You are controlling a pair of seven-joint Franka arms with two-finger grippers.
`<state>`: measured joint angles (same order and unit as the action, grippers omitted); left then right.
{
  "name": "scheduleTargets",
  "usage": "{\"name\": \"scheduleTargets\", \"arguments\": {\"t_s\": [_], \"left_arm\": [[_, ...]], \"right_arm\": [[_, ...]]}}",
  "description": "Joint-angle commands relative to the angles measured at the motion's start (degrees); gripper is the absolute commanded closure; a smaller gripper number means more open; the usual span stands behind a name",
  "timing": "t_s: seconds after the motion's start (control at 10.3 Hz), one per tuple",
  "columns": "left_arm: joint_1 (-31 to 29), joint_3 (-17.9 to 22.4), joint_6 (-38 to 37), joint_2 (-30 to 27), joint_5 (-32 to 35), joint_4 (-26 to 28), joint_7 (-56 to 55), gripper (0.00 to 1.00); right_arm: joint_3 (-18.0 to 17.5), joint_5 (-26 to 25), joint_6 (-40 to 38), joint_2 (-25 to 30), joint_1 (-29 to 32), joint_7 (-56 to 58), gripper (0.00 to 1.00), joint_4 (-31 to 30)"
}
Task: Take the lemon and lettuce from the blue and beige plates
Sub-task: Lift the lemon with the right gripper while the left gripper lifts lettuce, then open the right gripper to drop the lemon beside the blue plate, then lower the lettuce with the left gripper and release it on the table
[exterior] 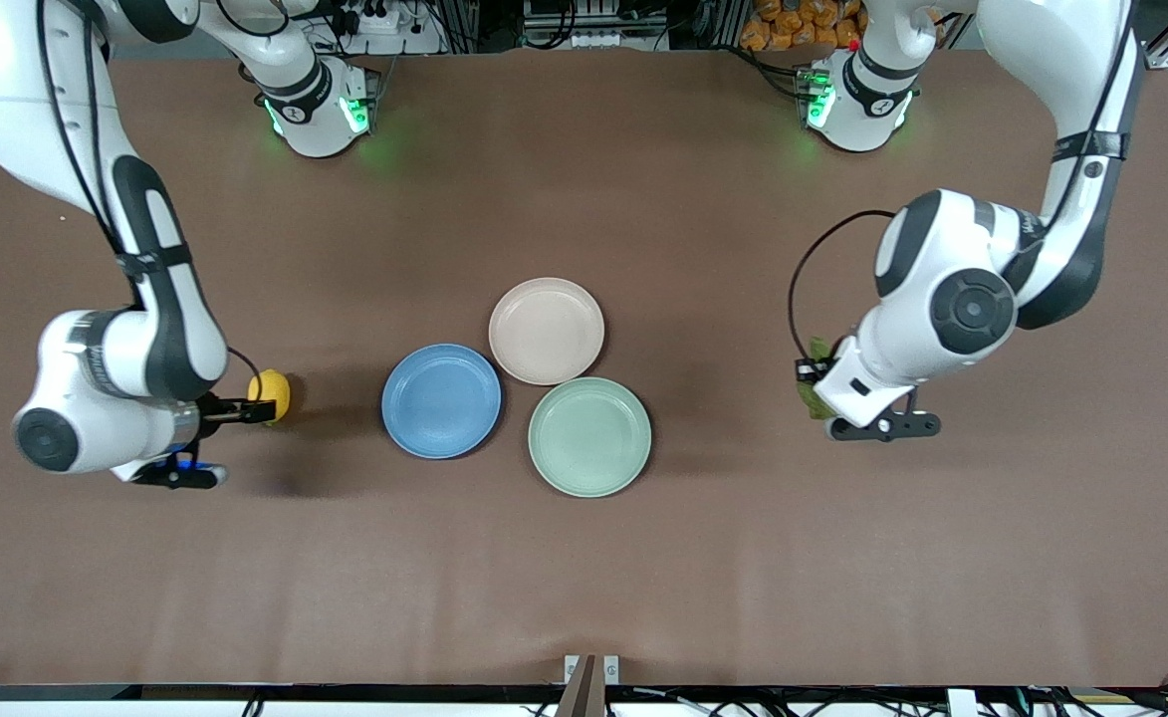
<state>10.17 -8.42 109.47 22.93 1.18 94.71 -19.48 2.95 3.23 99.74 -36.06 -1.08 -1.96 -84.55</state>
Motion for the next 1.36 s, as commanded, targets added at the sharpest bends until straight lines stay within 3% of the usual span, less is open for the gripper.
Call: {"name": "scheduleTargets", "arguments": {"t_s": [0.0,0.58,1.07,1.17,1.26], "left_arm": [[0.38,3.13,0.48,0.71,1.81,1.44,4.96,1.00],[-0.23,6.66,8.65,1.94,3.83,9.43,10.87,1.00],[0.56,7.36,9.62,4.93,3.04,9.71,10.25,0.99],[0.56,7.36,10.14,4.94,3.04,9.62,10.25,0.47],[0.56,7.36,10.15,4.24,3.04,9.45,10.43,0.00]], "right_arm": [[-0.66,-0.24,-11.62,1.25,0.55,-2.08,0.00,10.77],[-0.22,-3.23,-18.00,19.95,-0.15,-2.08,0.00,12.74],[-0.31,-3.41,-18.08,25.51,0.38,-2.69,0.00,13.00],[-0.22,-3.40,-18.08,25.60,0.38,-2.78,0.00,12.65],[-0.22,-3.40,-18.00,25.61,0.38,-2.87,0.00,12.65]]}}
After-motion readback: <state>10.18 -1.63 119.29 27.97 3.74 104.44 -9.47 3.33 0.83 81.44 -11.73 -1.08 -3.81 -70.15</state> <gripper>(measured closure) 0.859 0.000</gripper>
